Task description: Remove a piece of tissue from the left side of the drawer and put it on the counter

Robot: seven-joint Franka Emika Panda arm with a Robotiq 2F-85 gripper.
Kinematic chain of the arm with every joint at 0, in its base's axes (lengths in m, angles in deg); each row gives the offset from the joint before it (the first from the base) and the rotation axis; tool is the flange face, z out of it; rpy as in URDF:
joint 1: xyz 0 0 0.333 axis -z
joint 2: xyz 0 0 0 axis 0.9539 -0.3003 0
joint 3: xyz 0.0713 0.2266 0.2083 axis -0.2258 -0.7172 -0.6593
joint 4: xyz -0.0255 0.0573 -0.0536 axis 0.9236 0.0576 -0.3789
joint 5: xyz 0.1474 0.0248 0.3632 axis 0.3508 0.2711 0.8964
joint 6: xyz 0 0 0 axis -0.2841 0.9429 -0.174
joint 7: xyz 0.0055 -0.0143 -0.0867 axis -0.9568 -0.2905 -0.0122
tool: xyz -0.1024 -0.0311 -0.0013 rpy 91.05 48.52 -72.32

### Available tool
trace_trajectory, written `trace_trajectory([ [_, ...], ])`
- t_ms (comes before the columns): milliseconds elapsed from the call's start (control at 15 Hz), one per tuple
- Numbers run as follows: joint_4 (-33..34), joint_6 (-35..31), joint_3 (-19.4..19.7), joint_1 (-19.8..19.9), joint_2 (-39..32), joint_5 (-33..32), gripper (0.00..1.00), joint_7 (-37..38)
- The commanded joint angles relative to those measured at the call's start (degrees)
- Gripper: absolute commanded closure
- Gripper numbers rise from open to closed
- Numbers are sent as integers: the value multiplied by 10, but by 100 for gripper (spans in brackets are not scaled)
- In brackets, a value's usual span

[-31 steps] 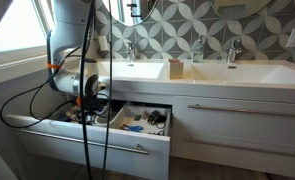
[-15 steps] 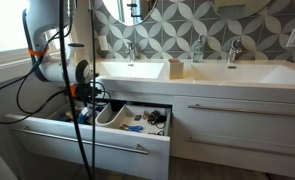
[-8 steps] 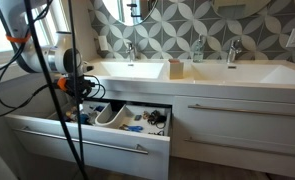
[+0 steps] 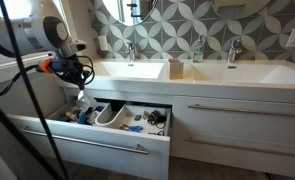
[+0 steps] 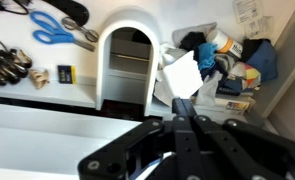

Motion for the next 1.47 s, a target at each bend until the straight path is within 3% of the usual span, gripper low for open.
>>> trace_trajectory([
  [0, -48, 80, -24, 33, 138, -75, 100, 129],
  [267, -62, 118, -71, 83, 230, -154, 100, 207],
  [333, -38, 110, -42, 57, 174, -109, 99, 159],
  [733, -55, 114, -65, 76, 219, -130, 99, 182],
  [867, -53, 160, -89, 119, 248, -165, 100, 220],
  [1067, -49, 213, -81, 157, 277, -197, 100, 249],
  [1200, -47, 222, -81, 193, 292, -240, 100, 276],
  [1400, -43, 185, -82, 251, 306, -316, 100, 336],
])
